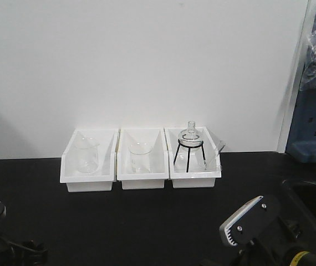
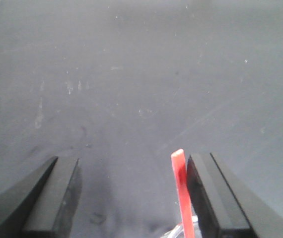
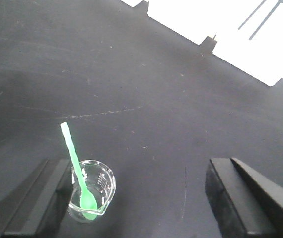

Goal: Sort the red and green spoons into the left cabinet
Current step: 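Lower the left gripper onto the red spoon handle and close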

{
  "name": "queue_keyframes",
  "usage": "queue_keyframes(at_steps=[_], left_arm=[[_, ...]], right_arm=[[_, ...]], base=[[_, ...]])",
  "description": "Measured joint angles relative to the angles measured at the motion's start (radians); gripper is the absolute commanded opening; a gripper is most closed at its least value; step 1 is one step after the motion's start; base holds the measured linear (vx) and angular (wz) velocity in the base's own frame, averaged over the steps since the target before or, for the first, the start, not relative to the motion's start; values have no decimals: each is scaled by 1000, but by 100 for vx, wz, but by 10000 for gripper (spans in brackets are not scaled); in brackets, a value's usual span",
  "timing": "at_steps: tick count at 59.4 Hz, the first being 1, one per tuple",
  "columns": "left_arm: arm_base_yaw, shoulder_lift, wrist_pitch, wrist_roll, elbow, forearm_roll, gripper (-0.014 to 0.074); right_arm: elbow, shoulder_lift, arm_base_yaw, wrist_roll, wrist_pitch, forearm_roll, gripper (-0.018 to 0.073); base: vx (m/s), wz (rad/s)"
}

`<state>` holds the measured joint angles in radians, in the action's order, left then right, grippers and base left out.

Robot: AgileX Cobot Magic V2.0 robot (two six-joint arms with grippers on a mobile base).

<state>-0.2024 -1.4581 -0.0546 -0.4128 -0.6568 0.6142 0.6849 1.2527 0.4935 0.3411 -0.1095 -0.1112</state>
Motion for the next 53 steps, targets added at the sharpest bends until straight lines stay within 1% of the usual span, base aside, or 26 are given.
queue_keyframes(at_steps=[18,37,53], left_arm=[[0,-46,55,-3,-74,0,556],[0,-47,99,-2,-76,0,517],[0,-47,114,-2,-76,0,517]], right_arm=[[0,0,0,1,0,0,588],[0,0,0,2,2,1,588],[0,0,0,3,16,1,588]], base=[[0,0],[0,0],[0,0]])
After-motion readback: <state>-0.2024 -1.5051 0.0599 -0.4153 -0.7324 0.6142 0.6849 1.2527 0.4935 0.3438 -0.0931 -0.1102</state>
